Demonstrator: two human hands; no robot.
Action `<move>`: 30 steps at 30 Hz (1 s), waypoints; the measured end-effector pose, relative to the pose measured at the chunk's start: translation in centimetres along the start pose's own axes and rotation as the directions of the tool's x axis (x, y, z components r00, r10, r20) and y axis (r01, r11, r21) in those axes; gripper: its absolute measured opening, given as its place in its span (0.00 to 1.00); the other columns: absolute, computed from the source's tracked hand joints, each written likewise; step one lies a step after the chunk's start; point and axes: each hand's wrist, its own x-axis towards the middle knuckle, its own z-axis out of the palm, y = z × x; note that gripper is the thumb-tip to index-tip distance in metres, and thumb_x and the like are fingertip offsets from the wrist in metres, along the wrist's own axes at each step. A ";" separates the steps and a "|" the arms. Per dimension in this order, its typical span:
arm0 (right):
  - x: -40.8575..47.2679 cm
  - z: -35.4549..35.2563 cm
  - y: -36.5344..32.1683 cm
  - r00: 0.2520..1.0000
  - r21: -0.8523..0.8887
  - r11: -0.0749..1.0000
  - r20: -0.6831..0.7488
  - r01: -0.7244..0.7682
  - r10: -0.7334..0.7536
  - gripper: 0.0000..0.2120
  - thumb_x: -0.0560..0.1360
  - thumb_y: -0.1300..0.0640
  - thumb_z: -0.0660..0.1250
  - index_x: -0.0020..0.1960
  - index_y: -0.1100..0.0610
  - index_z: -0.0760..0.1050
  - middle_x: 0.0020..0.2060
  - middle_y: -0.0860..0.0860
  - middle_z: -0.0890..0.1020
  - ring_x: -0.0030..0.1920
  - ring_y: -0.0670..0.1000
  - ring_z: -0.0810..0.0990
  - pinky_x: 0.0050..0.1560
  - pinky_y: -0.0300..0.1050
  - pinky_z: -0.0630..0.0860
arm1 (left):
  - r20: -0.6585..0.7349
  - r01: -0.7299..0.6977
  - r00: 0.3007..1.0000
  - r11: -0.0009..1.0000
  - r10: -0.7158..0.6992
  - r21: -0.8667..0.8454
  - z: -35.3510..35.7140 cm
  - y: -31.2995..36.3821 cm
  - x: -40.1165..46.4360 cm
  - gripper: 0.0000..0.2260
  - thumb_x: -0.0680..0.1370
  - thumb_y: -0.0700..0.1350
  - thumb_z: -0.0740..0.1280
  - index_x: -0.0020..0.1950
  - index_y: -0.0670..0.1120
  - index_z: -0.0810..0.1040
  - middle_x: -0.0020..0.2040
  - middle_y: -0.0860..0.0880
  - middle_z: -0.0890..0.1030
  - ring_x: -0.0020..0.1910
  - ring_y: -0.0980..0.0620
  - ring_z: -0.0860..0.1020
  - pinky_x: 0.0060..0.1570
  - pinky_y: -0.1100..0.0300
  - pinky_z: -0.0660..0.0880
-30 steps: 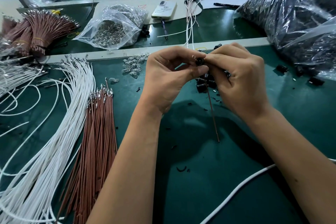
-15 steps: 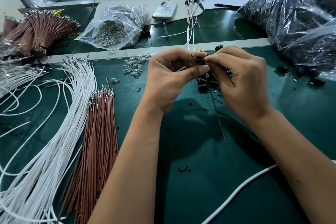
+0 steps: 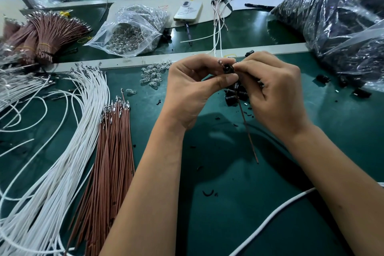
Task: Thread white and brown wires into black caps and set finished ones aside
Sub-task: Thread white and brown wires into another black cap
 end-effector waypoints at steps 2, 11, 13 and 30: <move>0.0 0.0 0.0 1.000 -0.001 1.000 -0.006 0.005 -0.005 0.07 0.81 0.67 0.68 0.52 0.66 0.84 0.45 0.58 0.84 0.46 0.59 0.82 0.49 0.46 0.78 | -0.001 -0.005 1.000 1.000 0.005 -0.003 0.0 0.0 0.0 0.14 0.67 0.22 0.72 0.49 0.32 0.78 0.41 0.48 0.85 0.42 0.49 0.80 0.45 0.60 0.79; -0.1 -0.1 0.0 1.000 0.010 1.000 -0.015 0.018 -0.018 0.06 0.79 0.68 0.69 0.50 0.66 0.85 0.44 0.57 0.85 0.45 0.58 0.82 0.48 0.47 0.78 | 0.047 -0.037 0.998 0.999 0.038 -0.032 0.0 0.2 0.0 0.13 0.65 0.25 0.74 0.40 0.42 0.83 0.40 0.46 0.84 0.42 0.49 0.80 0.46 0.59 0.78; 0.0 -0.1 -0.1 1.000 0.012 1.000 -0.017 0.023 -0.023 0.05 0.79 0.68 0.70 0.50 0.66 0.86 0.43 0.57 0.85 0.45 0.57 0.81 0.48 0.45 0.78 | 0.046 -0.039 0.998 0.999 0.041 -0.037 -0.1 0.1 0.0 0.13 0.65 0.25 0.74 0.40 0.42 0.83 0.40 0.47 0.84 0.42 0.50 0.80 0.46 0.60 0.78; -0.2 0.0 0.5 0.998 -0.033 0.999 0.051 0.029 -0.027 0.06 0.78 0.67 0.70 0.47 0.65 0.86 0.38 0.57 0.83 0.39 0.58 0.79 0.41 0.54 0.77 | 0.022 0.007 1.000 0.999 -0.006 -0.040 -0.2 -0.2 -0.2 0.12 0.66 0.22 0.72 0.41 0.38 0.79 0.40 0.47 0.85 0.40 0.52 0.82 0.44 0.61 0.79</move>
